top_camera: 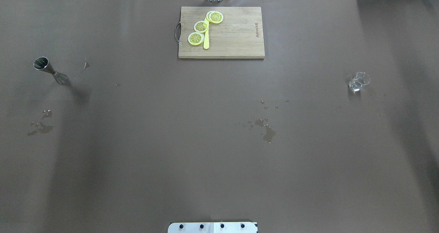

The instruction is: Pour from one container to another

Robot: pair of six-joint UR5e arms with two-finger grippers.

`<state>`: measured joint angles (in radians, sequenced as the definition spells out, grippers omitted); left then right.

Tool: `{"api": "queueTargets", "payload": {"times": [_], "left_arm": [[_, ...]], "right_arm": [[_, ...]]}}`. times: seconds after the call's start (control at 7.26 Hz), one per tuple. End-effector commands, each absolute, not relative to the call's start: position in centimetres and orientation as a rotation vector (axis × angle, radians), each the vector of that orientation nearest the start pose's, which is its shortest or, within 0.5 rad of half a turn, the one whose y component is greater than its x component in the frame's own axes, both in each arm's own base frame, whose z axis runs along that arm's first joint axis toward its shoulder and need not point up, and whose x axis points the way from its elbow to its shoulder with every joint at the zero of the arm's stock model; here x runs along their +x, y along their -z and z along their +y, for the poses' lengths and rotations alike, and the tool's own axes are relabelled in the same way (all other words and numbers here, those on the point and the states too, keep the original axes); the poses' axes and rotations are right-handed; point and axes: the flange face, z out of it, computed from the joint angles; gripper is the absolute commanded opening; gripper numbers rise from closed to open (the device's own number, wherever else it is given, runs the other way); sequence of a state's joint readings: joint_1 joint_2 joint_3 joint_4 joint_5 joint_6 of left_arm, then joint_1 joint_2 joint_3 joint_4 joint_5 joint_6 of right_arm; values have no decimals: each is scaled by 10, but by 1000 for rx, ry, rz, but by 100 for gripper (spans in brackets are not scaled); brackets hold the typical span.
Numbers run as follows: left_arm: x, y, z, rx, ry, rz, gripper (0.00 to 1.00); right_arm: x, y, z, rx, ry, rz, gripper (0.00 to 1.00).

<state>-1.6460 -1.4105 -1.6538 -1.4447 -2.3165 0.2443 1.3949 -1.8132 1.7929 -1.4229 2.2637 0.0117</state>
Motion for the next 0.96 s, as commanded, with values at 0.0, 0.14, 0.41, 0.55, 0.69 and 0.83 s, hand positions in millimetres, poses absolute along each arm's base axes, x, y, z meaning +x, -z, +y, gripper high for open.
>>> {"api": "queueTargets", "payload": {"times": [0.0,0.14,0.41,0.55,0.69,0.83], "left_arm": [[-96,-705,-399,-75,-84,765,98],[-96,-705,-400,-73,-86,764,98],[-96,-704,-400,-73,-85,764,98],[-96,-703,-401,-71,-85,764,98],[-96,-704,-400,-72,-86,764,98],[-96,-704,-400,-72,-85,766,98]], "right_arm": [[0,-649,-406,35,212,-688,100],[0,-646,-408,43,214,-687,100],[4,-644,-410,53,207,-688,100],[5,-644,-409,48,194,-689,100],[5,-644,-409,50,192,-689,100],[5,-643,-410,52,190,-692,100]]}}
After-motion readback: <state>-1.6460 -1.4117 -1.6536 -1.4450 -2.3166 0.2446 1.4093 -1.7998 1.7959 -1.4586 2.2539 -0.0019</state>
